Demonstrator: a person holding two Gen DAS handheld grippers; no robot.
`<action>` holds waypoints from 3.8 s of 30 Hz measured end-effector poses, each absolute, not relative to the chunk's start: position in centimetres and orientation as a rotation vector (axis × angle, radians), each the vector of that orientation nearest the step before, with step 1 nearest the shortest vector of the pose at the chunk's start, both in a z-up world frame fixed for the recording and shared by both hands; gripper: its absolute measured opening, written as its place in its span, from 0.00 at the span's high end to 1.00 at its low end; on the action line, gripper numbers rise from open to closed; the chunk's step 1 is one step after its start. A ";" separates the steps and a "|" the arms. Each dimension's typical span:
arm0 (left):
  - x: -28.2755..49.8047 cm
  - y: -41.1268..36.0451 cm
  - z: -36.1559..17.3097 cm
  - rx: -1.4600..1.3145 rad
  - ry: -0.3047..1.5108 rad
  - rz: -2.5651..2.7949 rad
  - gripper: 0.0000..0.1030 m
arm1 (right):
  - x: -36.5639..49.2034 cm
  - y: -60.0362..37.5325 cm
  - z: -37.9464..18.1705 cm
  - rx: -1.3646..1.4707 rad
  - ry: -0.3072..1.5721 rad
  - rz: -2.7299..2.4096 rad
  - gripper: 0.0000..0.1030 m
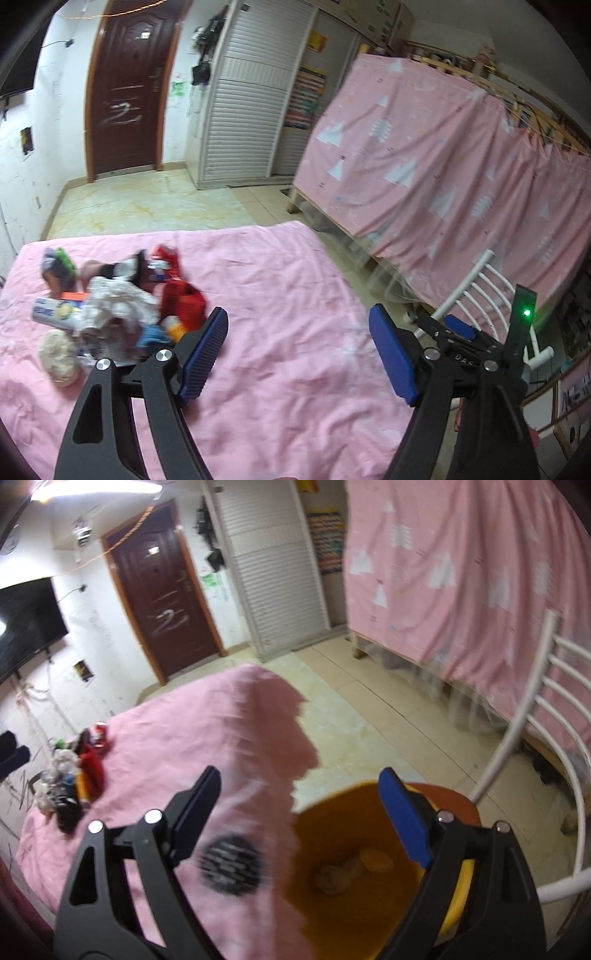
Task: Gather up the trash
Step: 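Move both open tools back over the items on the bed, then grasp the white paper ball with the left tool while the right tool grasps the black plastic bag, then carry paper ball and black bag to the yellow bin and release both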
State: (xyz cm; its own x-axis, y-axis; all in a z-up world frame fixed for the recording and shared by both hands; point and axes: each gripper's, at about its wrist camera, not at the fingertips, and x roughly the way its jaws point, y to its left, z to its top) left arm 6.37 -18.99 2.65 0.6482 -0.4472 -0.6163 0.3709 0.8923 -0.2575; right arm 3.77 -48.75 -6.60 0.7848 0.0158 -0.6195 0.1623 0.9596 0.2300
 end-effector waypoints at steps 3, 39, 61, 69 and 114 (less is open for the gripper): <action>6.4 -17.0 2.8 -0.113 0.718 -0.428 0.32 | 4.9 -46.2 -5.8 0.251 0.659 -0.031 0.19; 9.7 -0.4 -3.4 -0.147 0.820 -0.077 0.23 | 8.0 -21.4 -6.3 -0.003 0.770 0.472 0.19; 12.0 0.4 -7.6 -0.210 0.920 -0.128 0.55 | 9.5 -19.5 -9.0 -0.045 0.873 0.459 0.52; 11.4 -0.1 -7.3 -0.211 0.911 -0.140 0.58 | 8.7 -20.0 -8.5 -0.050 0.844 0.454 0.68; 5.4 -24.3 -0.9 0.177 0.805 -0.399 0.58 | 1.4 -45.2 -3.6 0.246 0.567 0.115 0.68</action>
